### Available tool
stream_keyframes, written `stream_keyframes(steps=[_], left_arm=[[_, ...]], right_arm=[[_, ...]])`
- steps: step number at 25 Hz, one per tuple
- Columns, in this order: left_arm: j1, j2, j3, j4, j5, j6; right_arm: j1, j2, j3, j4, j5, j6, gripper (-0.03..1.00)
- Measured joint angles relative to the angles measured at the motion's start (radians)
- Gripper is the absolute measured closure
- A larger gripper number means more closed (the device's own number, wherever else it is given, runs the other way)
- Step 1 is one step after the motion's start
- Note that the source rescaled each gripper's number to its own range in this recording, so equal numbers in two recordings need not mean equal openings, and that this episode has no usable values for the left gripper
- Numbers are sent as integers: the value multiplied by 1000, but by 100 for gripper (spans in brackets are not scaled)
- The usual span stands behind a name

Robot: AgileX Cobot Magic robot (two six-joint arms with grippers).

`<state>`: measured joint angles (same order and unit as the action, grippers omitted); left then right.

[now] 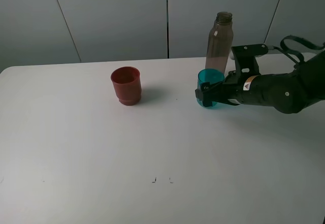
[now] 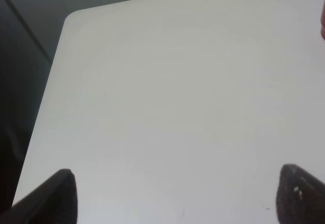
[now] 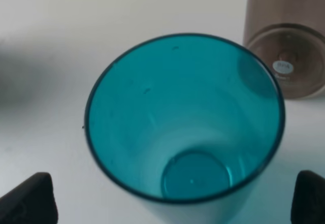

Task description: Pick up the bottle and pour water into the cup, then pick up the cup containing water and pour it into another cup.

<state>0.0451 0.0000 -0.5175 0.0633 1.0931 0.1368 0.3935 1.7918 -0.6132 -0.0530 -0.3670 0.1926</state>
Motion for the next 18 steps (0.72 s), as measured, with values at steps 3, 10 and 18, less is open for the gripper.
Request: stream_keyframes(steps=[3, 10, 18], left_arm=[[0, 0, 0, 0, 0, 0], [0, 0, 0, 0, 0, 0], [0, 0, 0, 2, 0, 0]], right_arm=[[0, -131, 2, -18, 234, -2, -3], [0, -534, 3, -44, 705, -6, -3], [0, -1052, 4, -40, 1205, -45, -3]])
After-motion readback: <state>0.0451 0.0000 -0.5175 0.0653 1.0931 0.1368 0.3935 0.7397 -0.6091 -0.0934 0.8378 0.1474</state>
